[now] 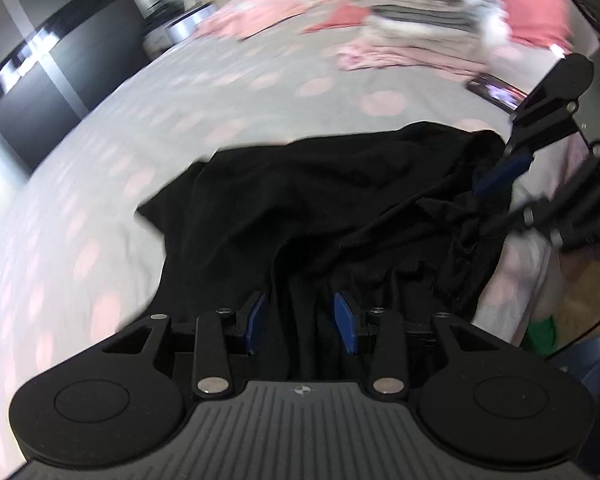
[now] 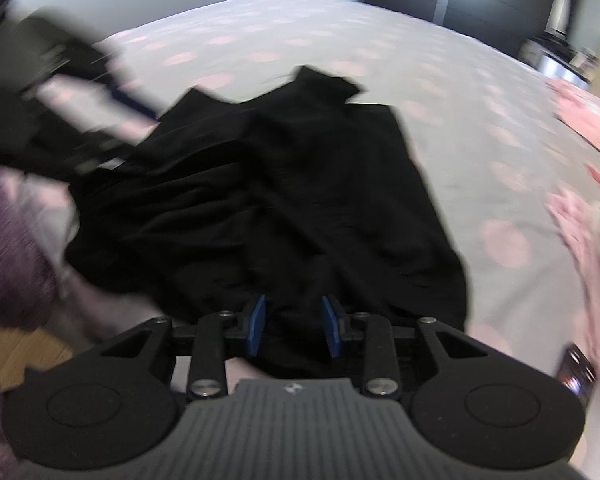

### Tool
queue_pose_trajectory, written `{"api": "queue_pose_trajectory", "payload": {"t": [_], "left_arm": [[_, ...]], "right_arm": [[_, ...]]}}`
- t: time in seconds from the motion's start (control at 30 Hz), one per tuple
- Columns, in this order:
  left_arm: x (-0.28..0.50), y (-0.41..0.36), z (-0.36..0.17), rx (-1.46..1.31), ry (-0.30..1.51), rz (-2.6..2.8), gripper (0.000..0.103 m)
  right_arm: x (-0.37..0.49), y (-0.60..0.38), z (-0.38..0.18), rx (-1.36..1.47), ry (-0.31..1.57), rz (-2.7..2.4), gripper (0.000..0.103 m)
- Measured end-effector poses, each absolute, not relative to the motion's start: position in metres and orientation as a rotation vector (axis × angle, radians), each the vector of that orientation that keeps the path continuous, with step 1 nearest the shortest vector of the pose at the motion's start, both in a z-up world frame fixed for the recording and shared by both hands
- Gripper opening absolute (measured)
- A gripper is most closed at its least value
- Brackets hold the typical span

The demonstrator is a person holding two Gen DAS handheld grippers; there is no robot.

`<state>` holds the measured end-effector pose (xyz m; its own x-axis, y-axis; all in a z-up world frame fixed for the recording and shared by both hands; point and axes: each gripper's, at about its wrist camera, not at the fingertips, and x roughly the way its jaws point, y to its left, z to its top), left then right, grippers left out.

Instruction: Fold clothes

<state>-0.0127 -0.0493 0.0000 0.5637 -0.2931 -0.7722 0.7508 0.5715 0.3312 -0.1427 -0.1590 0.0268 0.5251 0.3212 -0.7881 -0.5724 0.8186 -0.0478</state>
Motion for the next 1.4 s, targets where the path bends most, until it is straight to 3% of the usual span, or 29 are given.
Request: {"api": "queue_pose_trajectory", "payload": {"t": [0.2, 0.5, 0.6, 0.97, 1.17, 1.4], "left_arm": [[0.008, -0.072, -0.013, 0.834, 0.676, -0.803, 0.036], [0.034, -0.091, -0.041, 0.953, 0.682, -0.921, 0.036], [0.039, -0.099, -0.051, 1.027, 0.686, -0.945, 0.036], [0.052, -0.123, -0.068, 1.121, 0.693, -0.972, 0.013], [0.062, -0.108, -0.035, 0.990, 0.722, -0.892, 0.005], [0.084, -0.055, 0.030, 0.813, 0.683, -0.654, 0.003]], "right_arm": [[-0.152, -0.137, 0.021, -0.424, 0.870, 0.702, 0.040], [-0.146, -0.108, 0.004, -0.671, 0.940, 0.824, 0.038], [-0.145, -0.101, -0.004, -0.757, 0.942, 0.852, 0.028], [-0.137, -0.093, -0.012, -0.792, 0.959, 0.902, 0.022], [-0.146, -0.100, -0.001, -0.796, 0.924, 0.887, 0.009], [-0.169, -0.099, 0.022, -0.862, 0.871, 0.915, 0.007]]}}
